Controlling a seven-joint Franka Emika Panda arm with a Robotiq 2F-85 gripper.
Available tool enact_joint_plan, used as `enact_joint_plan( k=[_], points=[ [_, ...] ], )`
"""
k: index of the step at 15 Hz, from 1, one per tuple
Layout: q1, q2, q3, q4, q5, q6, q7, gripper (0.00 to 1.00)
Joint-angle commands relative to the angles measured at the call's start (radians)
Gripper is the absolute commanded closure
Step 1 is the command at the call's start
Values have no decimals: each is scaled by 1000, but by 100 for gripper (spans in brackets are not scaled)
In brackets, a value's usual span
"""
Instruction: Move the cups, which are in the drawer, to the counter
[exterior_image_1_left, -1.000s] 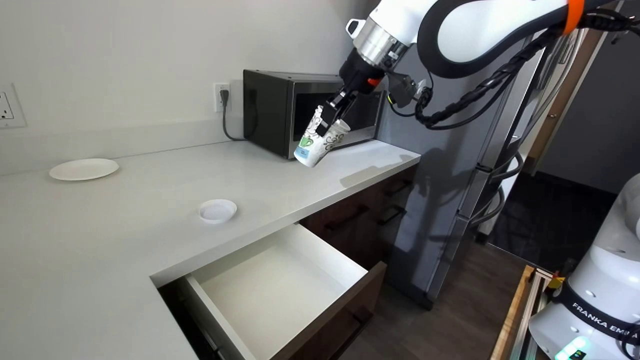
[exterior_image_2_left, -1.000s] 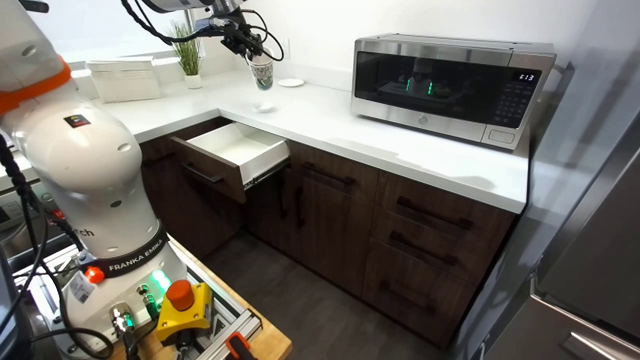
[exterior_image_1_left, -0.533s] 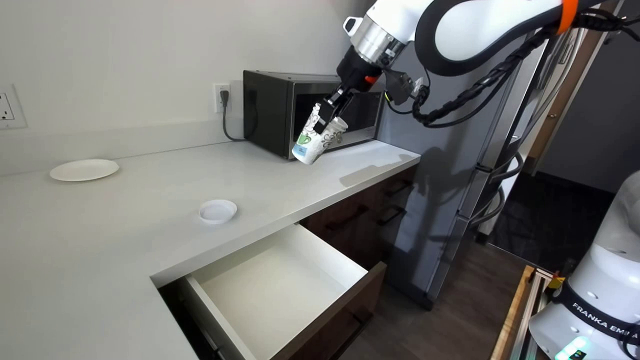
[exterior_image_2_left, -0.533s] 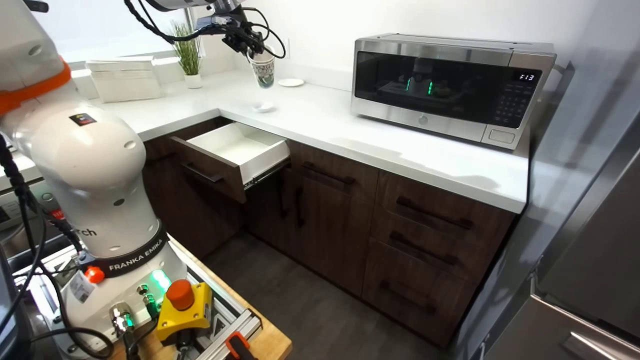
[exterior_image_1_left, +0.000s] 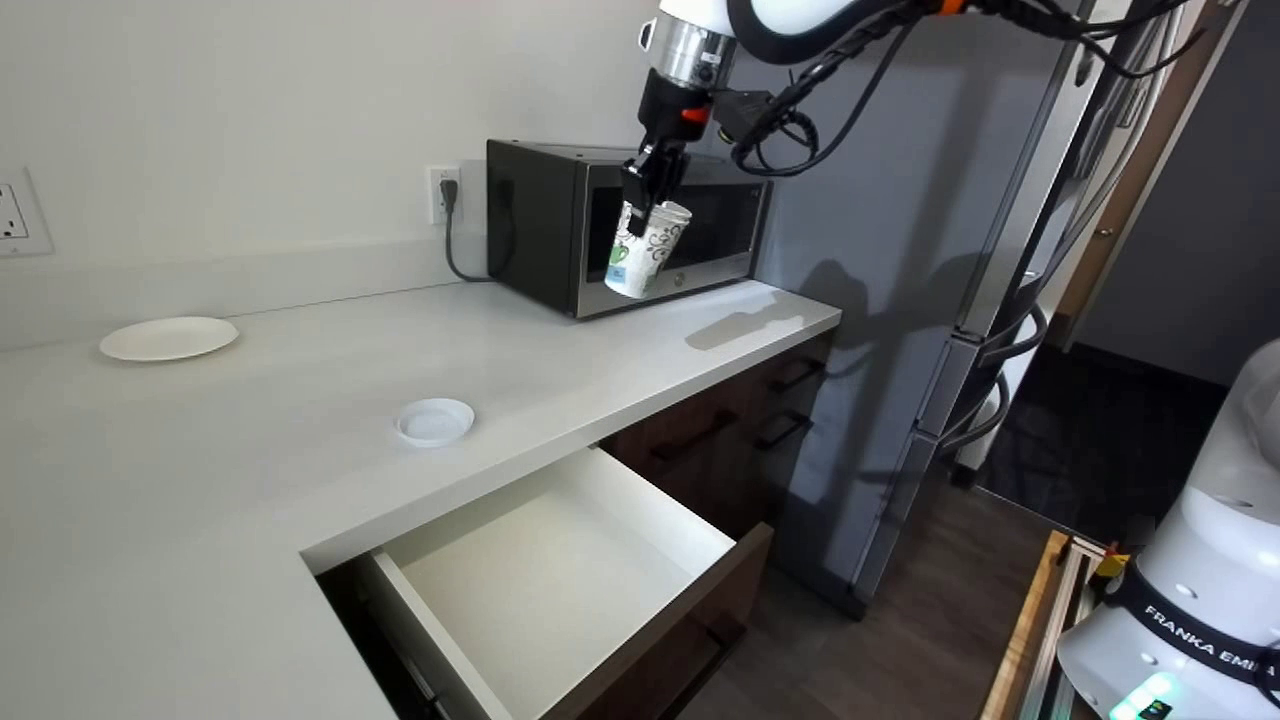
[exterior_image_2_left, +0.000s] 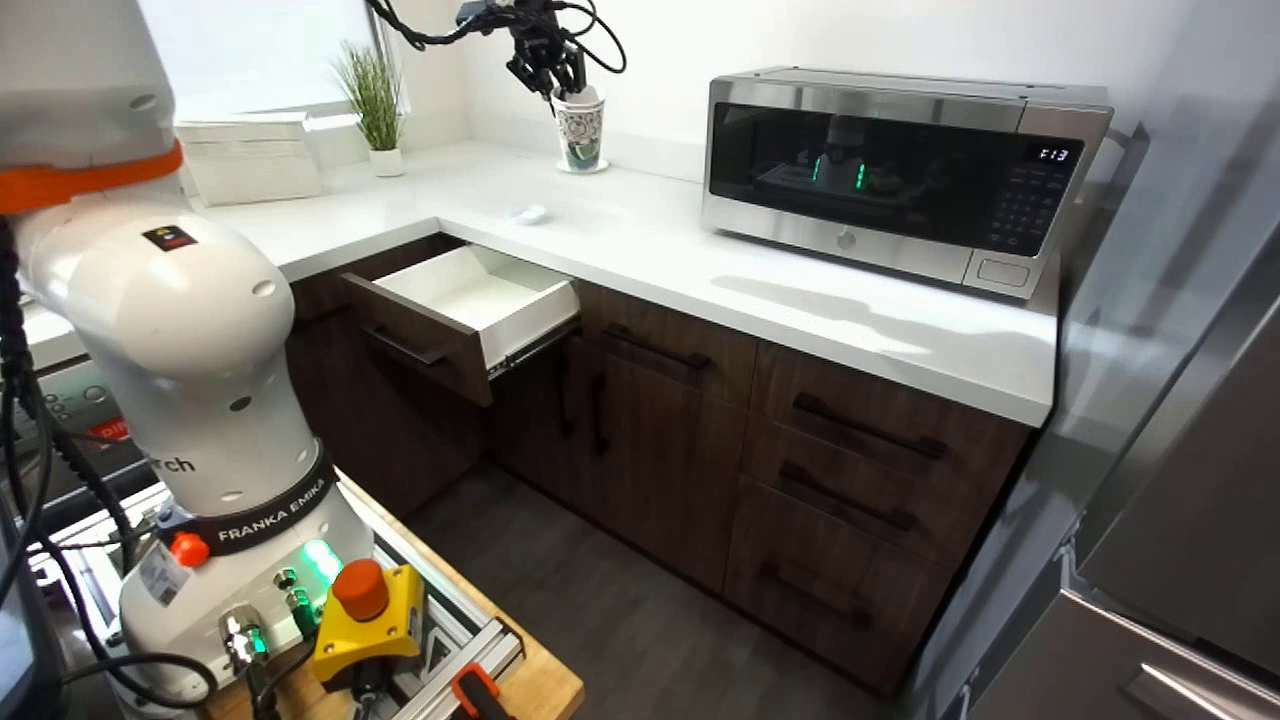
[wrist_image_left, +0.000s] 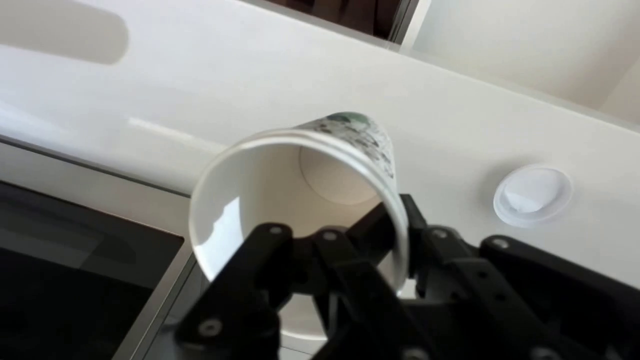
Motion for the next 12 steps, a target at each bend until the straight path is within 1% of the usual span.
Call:
enact_joint_plan(
  k=[1,4,5,7,9,10,11,12],
  points=[
    [47,29,-51,30,3,-2,-3,93],
    [57,31,-59,32,2,-2,-3,93],
    [58,27,-59,32,2,-2,-2,98],
    [69,92,-67,86,-25,-84,-17,98],
    [87,175,-79,160,-89,-194,-6,98],
    [100,236,-90,216,-144,-239,9,98],
    [111,280,-101,257,-175,-283,-11,98],
    [127,337,-120,317,-241,-313,-8,98]
  ],
)
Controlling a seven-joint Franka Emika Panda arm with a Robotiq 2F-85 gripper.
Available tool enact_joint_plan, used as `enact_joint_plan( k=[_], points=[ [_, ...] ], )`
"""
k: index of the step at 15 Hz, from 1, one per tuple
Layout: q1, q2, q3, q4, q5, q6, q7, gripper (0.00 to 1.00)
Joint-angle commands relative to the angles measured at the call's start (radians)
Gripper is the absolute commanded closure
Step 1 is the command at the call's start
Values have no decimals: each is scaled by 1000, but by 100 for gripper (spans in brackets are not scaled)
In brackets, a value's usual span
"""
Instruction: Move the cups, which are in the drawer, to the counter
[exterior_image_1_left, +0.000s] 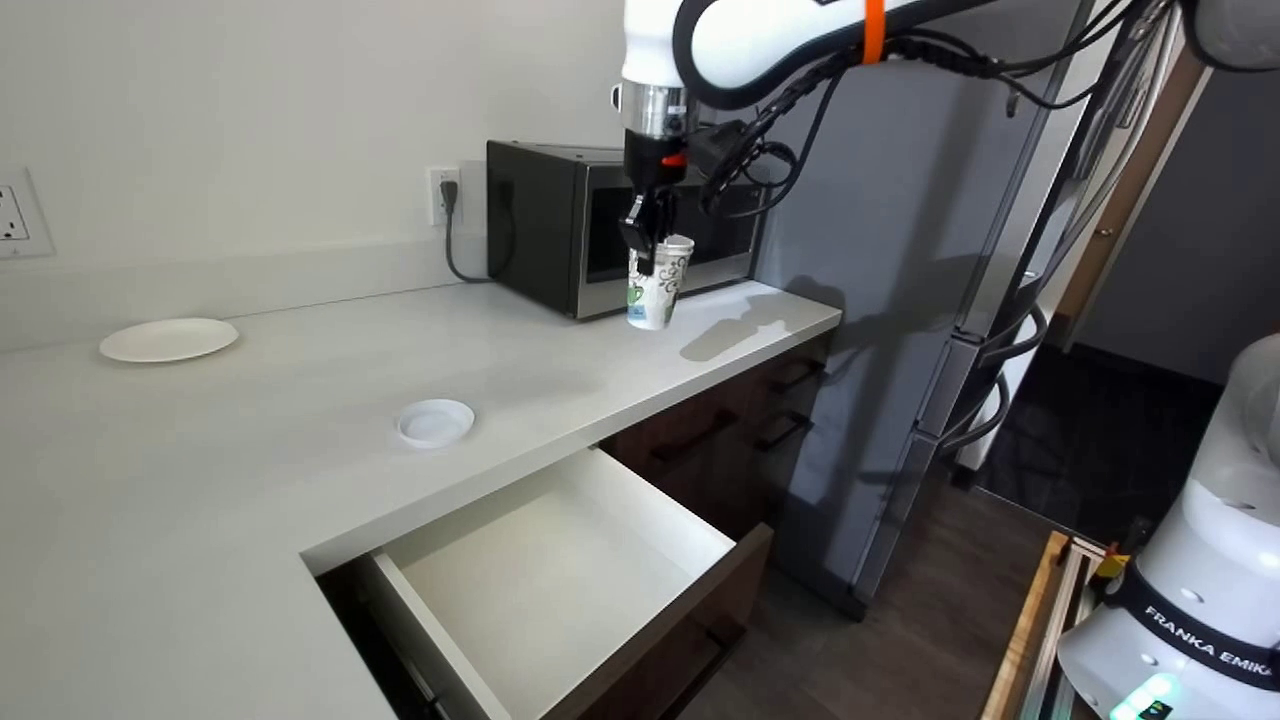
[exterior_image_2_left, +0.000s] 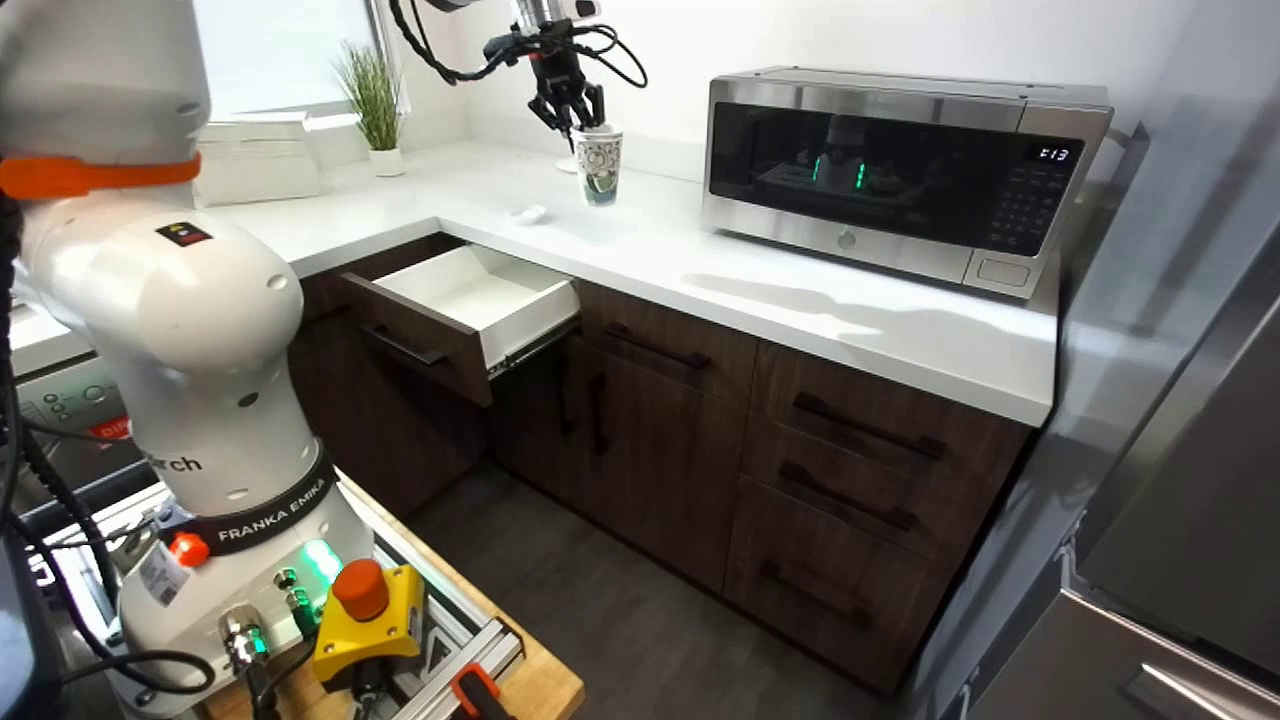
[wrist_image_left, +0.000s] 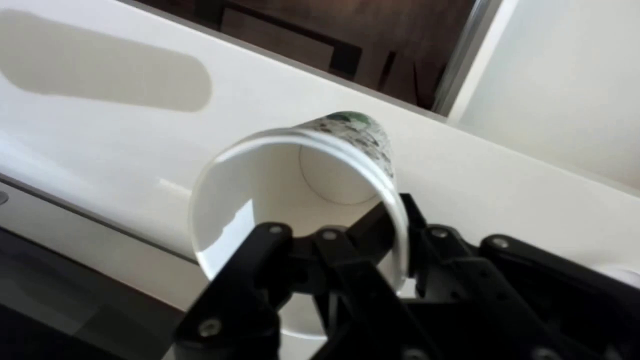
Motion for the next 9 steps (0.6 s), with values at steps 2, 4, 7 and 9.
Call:
enact_joint_plan(
  k=[2,4,7,9],
  points=[
    [81,253,-67,271,-188,-157,-31,98],
    [96,333,-69,337,-161,-122,-75,98],
    [128,423,-63,428,-129,-99,-133,98],
    [157,449,-66,460,-137,-70,-146,98]
  ],
)
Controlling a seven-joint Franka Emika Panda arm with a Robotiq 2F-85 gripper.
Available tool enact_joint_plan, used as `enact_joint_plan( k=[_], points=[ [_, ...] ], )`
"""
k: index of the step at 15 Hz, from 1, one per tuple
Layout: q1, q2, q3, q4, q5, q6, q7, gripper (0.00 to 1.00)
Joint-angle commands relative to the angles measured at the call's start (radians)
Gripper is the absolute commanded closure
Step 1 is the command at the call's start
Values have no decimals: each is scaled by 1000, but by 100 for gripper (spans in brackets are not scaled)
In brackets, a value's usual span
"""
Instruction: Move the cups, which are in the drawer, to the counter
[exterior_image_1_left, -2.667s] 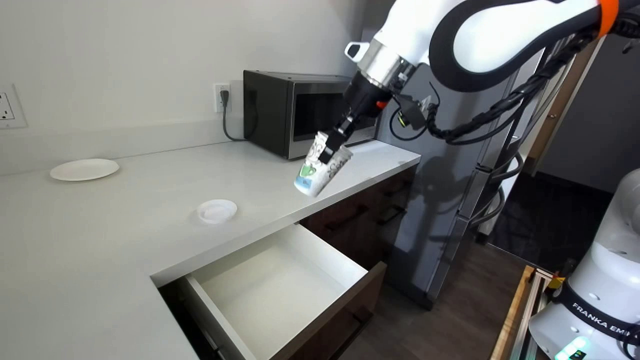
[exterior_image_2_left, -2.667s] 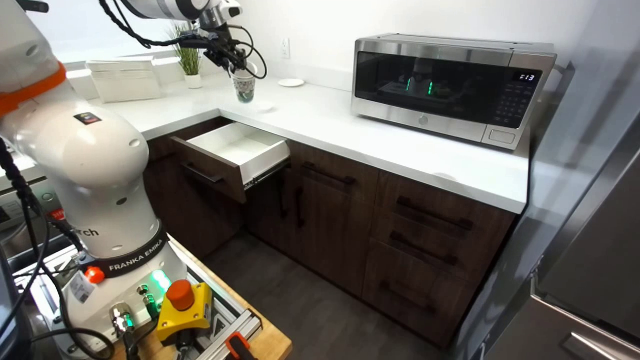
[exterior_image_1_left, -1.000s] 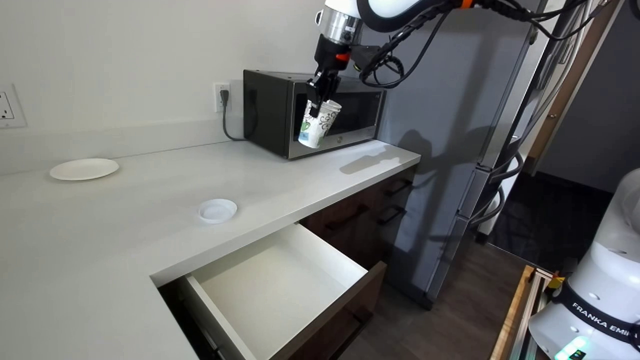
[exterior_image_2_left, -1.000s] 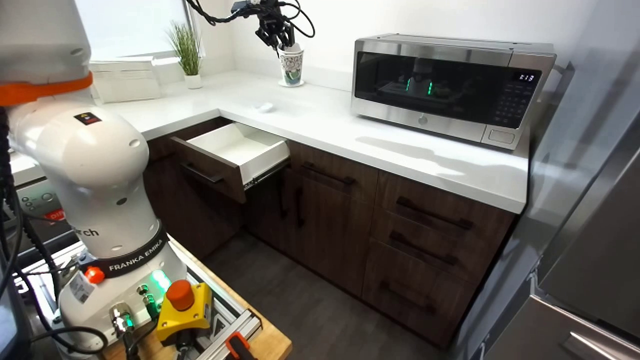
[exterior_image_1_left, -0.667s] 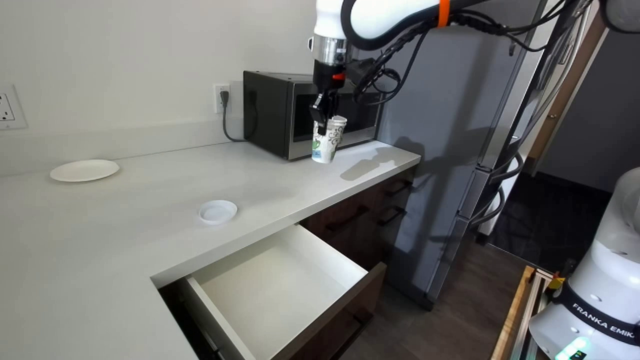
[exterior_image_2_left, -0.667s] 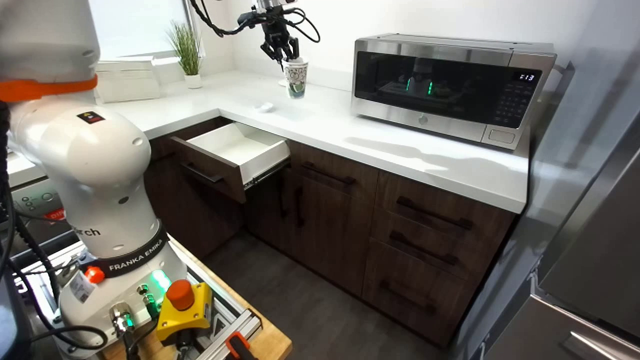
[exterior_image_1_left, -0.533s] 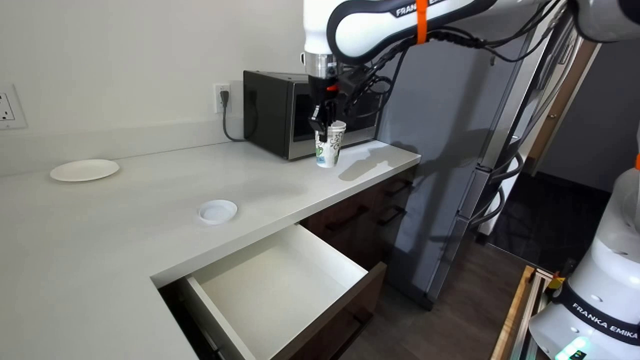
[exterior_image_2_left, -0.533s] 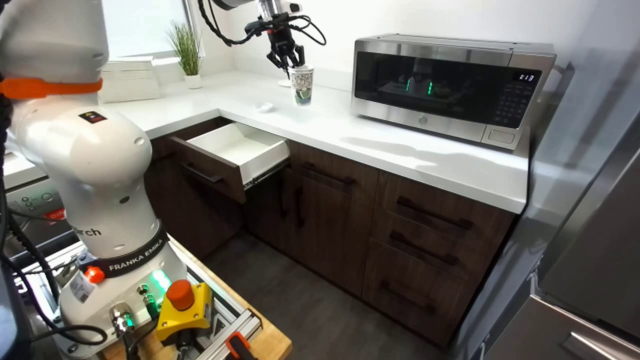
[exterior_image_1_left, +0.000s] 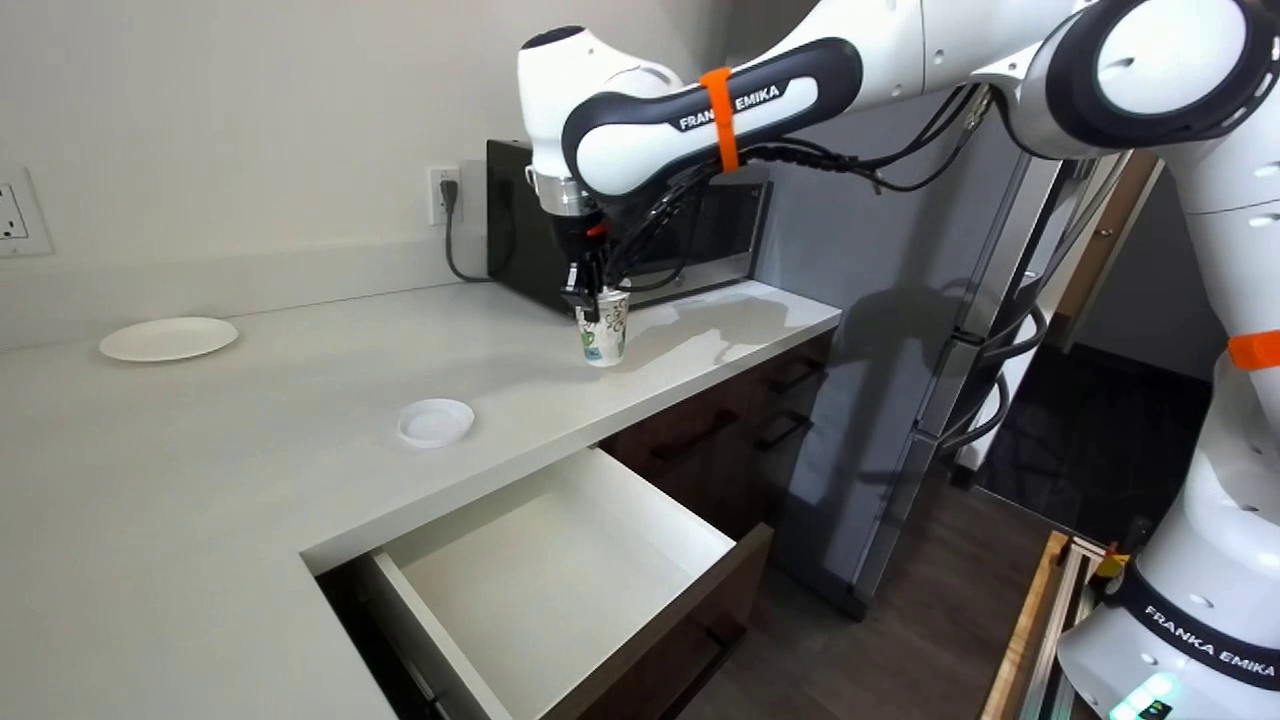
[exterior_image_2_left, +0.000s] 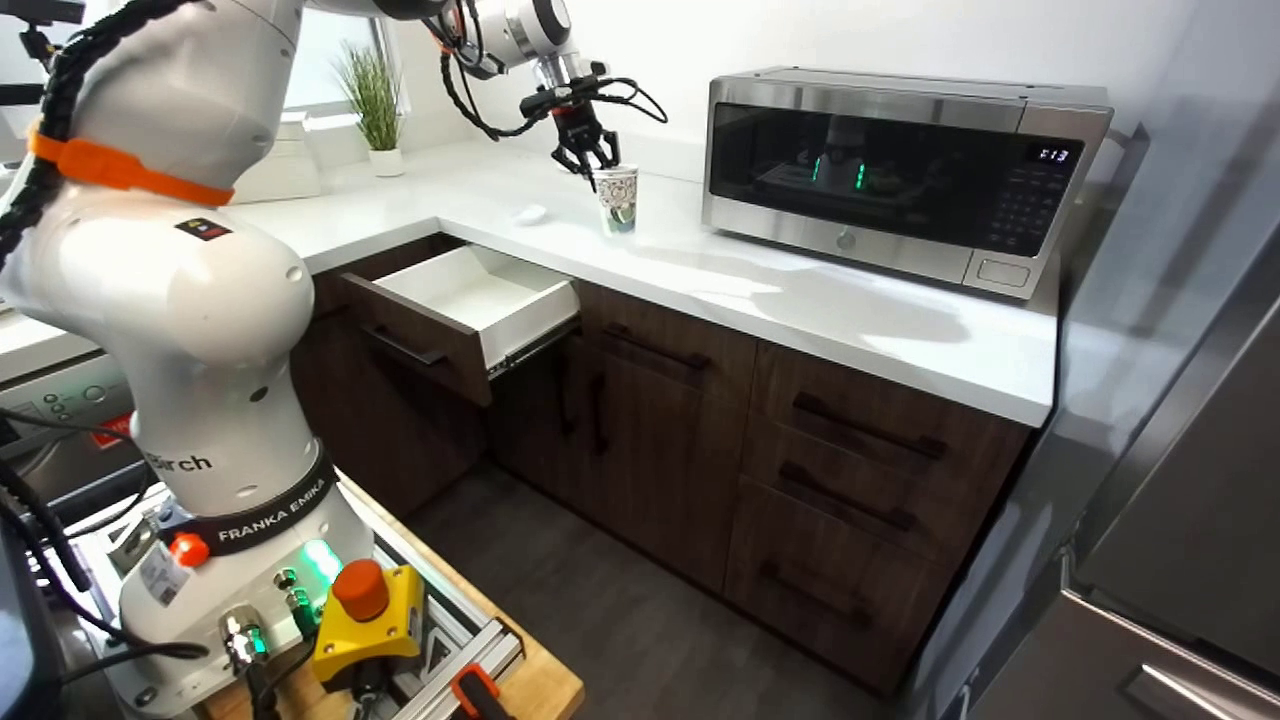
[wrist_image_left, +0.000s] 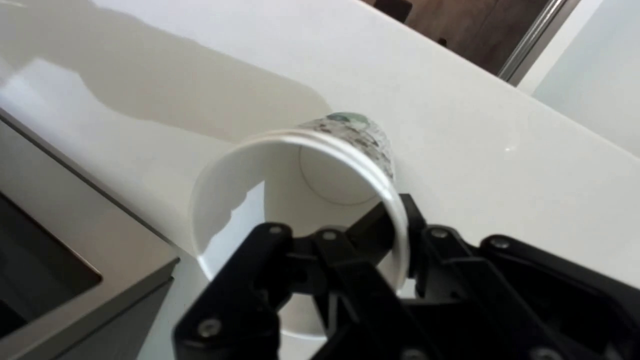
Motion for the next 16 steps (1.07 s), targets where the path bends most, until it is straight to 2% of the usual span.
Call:
enact_joint_plan(
  k=[1,6,8,9,16],
  points=[
    [53,62,-12,93,10,45,-46,98],
    [74,88,-9,134,48,148,-53,98],
    [50,93,20,131,62,175,-50,98],
    [66,99,-4,143,90,175,-61,98],
    [66,119,-17,161,149,151,-76,98]
  ],
)
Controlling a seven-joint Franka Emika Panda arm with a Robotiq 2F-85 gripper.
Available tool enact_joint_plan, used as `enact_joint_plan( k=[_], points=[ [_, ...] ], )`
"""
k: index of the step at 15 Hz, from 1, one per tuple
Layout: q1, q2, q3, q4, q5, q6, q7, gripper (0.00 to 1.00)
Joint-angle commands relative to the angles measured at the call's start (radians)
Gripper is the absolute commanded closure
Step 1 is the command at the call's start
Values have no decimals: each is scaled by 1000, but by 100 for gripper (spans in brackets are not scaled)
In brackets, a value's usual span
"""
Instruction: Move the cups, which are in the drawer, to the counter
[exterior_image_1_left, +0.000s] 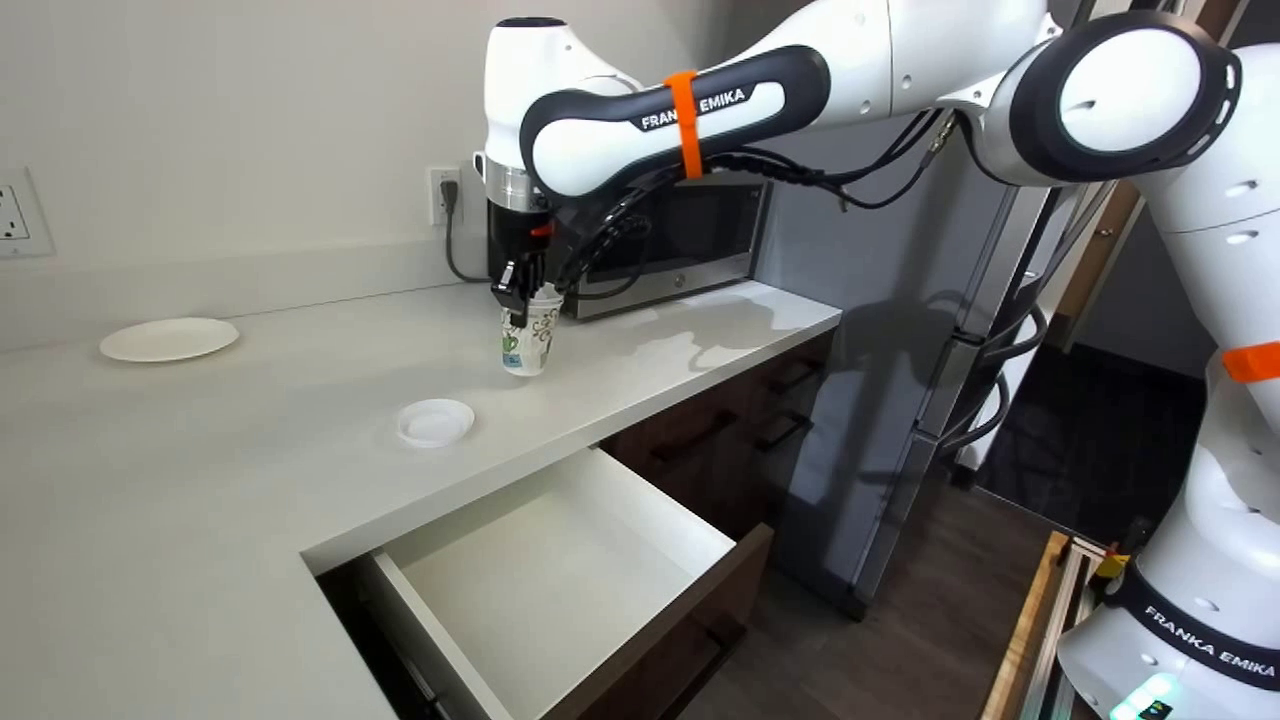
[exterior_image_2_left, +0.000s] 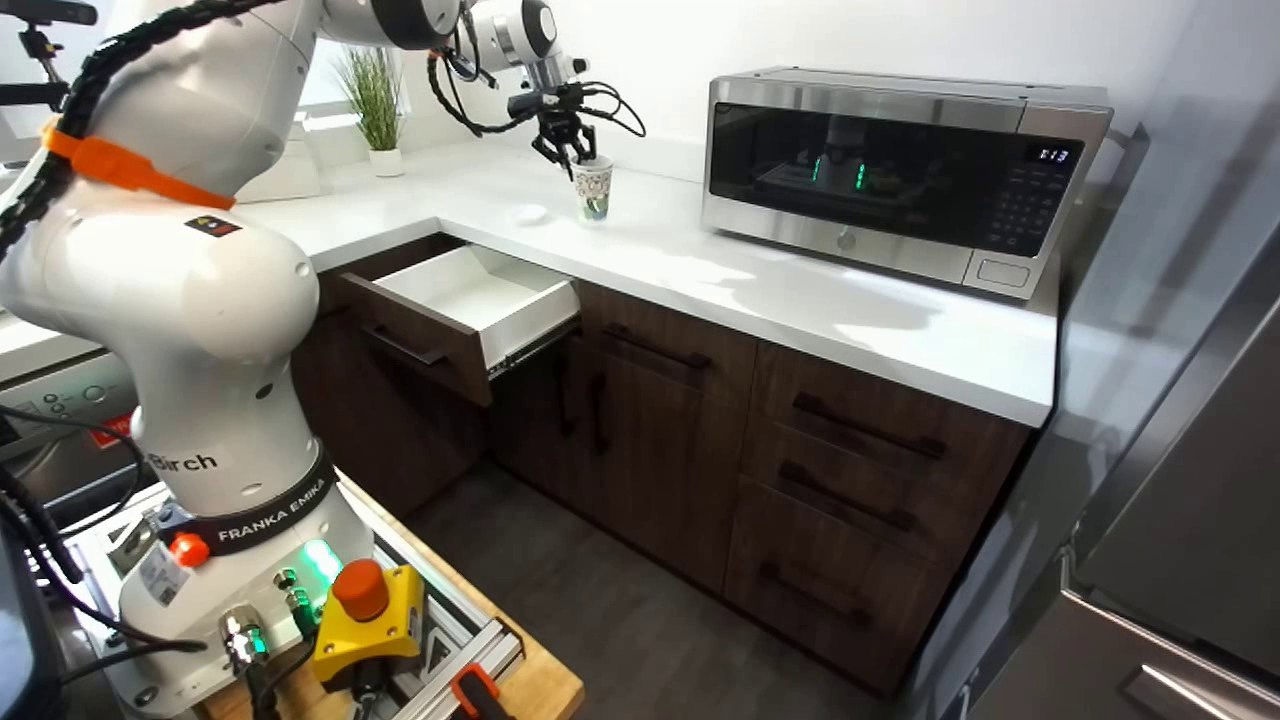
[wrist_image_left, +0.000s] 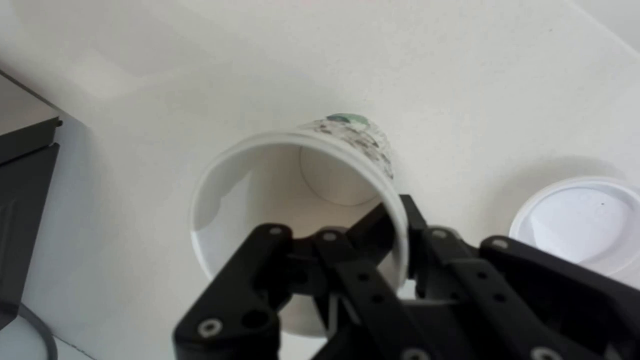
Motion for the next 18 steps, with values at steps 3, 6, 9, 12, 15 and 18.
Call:
enact_joint_plan(
  k=[3,6,9,12,15,18],
  points=[
    [5,30,-15,41,40,-29,-29,98],
    [6,34,-18,44,45,-43,-33,98],
    [5,40,-19,53,50,-61,-36,98],
    [5,47,-21,64,53,-76,-37,98],
    [7,53,-24,77,50,-107,-38,98],
    [8,58,-25,86,48,-123,-40,98]
  ],
)
